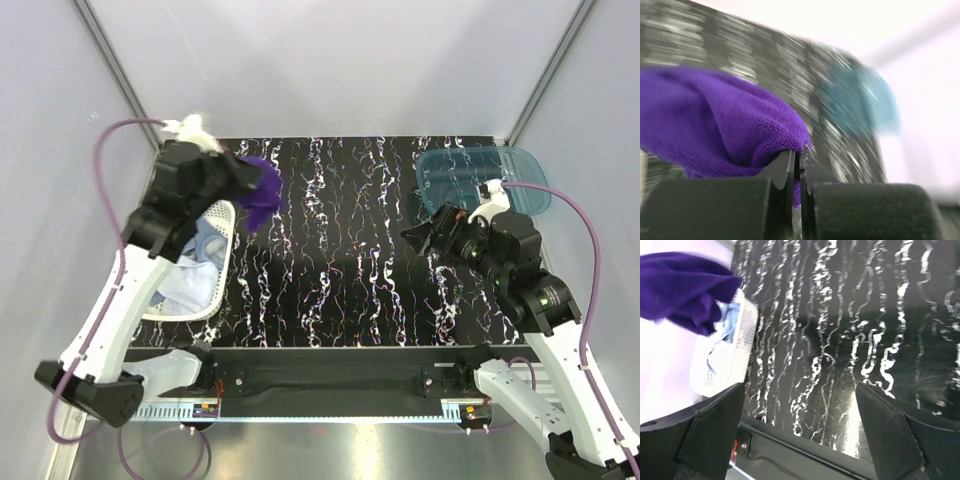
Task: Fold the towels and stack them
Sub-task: Move the towel to the center of the board
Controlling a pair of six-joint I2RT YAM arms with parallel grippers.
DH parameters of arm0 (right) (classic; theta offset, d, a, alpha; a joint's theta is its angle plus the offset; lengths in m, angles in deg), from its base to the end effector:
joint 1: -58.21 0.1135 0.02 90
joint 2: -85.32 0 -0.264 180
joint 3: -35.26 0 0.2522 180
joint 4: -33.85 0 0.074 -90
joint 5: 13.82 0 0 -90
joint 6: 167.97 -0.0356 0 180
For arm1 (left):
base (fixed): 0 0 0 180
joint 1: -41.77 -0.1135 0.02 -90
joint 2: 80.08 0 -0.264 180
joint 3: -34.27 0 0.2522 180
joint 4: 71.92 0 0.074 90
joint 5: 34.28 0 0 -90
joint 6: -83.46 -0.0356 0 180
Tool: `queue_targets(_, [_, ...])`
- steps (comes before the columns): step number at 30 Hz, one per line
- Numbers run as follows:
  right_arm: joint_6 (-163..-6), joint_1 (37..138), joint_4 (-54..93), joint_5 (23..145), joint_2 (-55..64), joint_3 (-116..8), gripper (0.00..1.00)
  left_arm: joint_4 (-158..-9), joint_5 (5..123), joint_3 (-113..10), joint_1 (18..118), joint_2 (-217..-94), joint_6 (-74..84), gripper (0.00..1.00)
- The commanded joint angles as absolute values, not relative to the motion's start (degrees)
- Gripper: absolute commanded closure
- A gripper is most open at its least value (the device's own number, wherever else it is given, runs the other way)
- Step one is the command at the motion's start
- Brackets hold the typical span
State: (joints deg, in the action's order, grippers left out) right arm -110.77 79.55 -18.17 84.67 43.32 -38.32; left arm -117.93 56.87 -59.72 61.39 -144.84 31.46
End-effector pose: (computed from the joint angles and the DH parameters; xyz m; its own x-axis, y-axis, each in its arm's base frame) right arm 0.1294 0.0562 0.3841 -0.5382 0.3649 -0.7597 -0.2346 0.8009 0.5509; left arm 0.2187 -0.0787 0.4438 -0.4321 -0.4994 -0.7509 0.1114 0.7967 -0.5940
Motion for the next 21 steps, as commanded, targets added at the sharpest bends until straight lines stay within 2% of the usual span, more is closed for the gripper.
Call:
queue_targets(1, [-109.44,79.57,-21.57,79.25,42.08,-41.26,0.00,-107.05,71.00,-57.21,73.39,-147.05,31.52,1.00])
queue_targets(3, [-109.00,79.48,-22.80,79.69,41.81,-40.30,0.00,-101.69,69.96,-49.68,78.31,-147.32,32.40,1.00])
queue_targets(4, [-109.00,79.57,-23.07,80.31,41.81,-39.68,0.00,-98.98,69.44,-46.50,81.90,-147.41,33.18,0.96])
queue_targets(5, [-109.08,79.57,-23.24,80.57,41.90,-38.28,0.00,-97.91,68.04,-43.77,83.33,-148.19,33.63,0.88])
queue_targets(8, [-109.96,79.57,-23.60,80.58,41.90,-35.04,0.00,-96.05,65.66,-32.96,85.01,-150.13,36.78,0.84])
queue_targets(10, [-110.75,79.57,-23.42,79.70,41.73,-33.36,0.01,-96.92,63.64,-27.16,85.02,-151.35,38.02,0.75])
queue_targets(11, [-111.54,79.57,-22.98,79.43,41.55,-31.61,0.02,-98.15,60.84,-26.17,85.01,-151.89,37.76,0.69])
queue_targets(17, [-115.06,79.57,-20.35,76.53,39.97,-24.75,0.10,-108.87,50.37,-27.22,85.02,-150.23,33.81,0.52])
queue_targets(18, [-115.93,79.57,-19.91,74.36,39.71,-23.87,0.12,-109.75,49.57,-27.57,85.01,-149.53,32.94,0.46])
queue_targets(21, [-117.51,79.57,-18.59,75.47,38.65,-21.75,0.19,-109.07,54.21,-28.10,85.97,-146.27,27.60,0.43])
